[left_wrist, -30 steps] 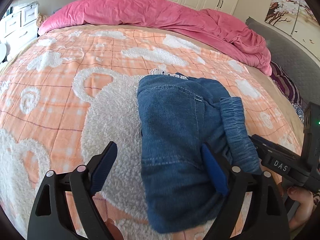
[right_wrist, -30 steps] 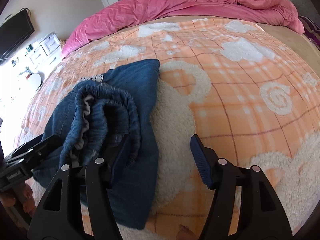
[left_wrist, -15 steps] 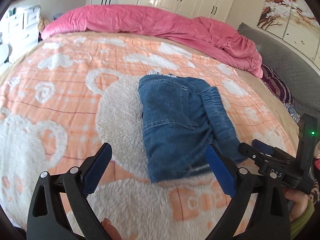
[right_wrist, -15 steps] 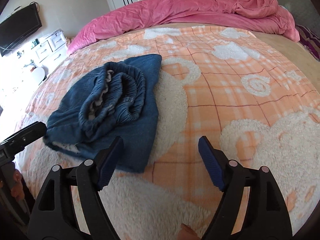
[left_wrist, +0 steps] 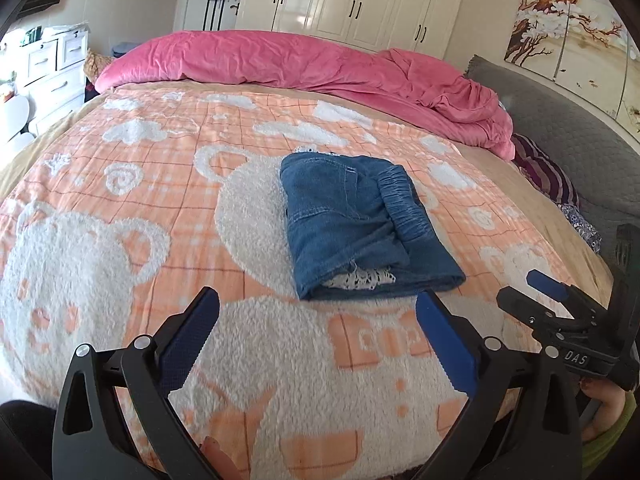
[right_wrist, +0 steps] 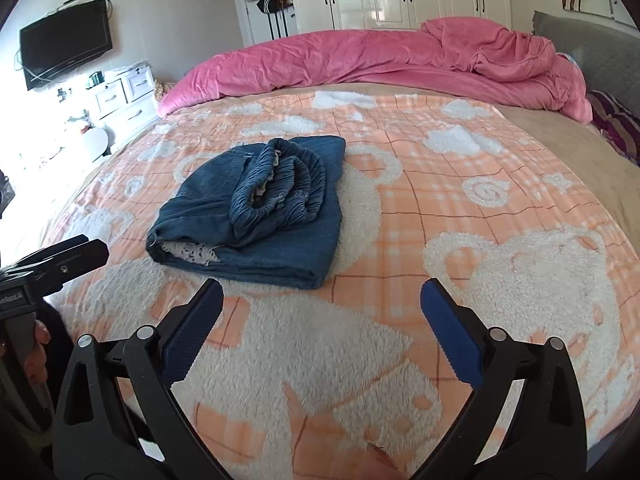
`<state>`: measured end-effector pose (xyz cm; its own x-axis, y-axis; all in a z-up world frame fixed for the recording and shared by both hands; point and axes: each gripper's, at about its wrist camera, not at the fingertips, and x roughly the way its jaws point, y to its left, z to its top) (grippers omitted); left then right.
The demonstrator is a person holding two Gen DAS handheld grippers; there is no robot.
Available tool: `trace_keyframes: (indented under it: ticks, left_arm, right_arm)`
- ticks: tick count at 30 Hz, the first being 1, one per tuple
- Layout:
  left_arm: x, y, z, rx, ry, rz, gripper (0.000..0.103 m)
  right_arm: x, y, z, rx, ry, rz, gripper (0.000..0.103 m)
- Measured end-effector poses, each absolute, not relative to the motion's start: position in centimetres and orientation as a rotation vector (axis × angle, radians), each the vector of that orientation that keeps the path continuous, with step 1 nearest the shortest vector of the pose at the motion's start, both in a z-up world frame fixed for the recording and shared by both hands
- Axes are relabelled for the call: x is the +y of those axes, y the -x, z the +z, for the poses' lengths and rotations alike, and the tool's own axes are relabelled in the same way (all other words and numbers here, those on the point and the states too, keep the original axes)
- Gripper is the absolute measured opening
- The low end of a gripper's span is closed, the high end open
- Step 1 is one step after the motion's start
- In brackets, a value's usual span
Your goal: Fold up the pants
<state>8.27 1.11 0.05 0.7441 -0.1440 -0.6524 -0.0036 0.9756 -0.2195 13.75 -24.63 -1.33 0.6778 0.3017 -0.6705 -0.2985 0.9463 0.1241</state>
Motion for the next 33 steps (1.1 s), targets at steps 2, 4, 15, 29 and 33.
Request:
trace_keyframes:
  ticks: [2,4,15,29,33]
  left_arm:
    - [1.1,-7.6,0.1,0.723,0.222,-0.073,0.098]
    - [0.9,-6.8,0.3,0.716,0.225,-0.077,0.098]
    - [-0.5,-3.2,1.3,0.652,0.185,-0.073,0.098]
    - [-1.6,-0.8,0.8,0.645,0.157,-0.071,0.098]
    - [-1.9,-1.2,-0.1,0.669,0.143,-0.067,0.098]
  right_arm:
    - [-24.6,-13.1,-1.1,0.746,0.002,0.338,0.094]
    - [-24.6,-12.4,-0.8,0.733,0.011,0.342,0.094]
    - [-25.6,-8.5,1.5,0.619,-0.007,0.355,0.094]
    - [-25.7,-4.8,2.8,0.511,0.0,0.347,0.094]
    - [-25.6,-4.8,2.0,0.517,0.001,0.337,0.094]
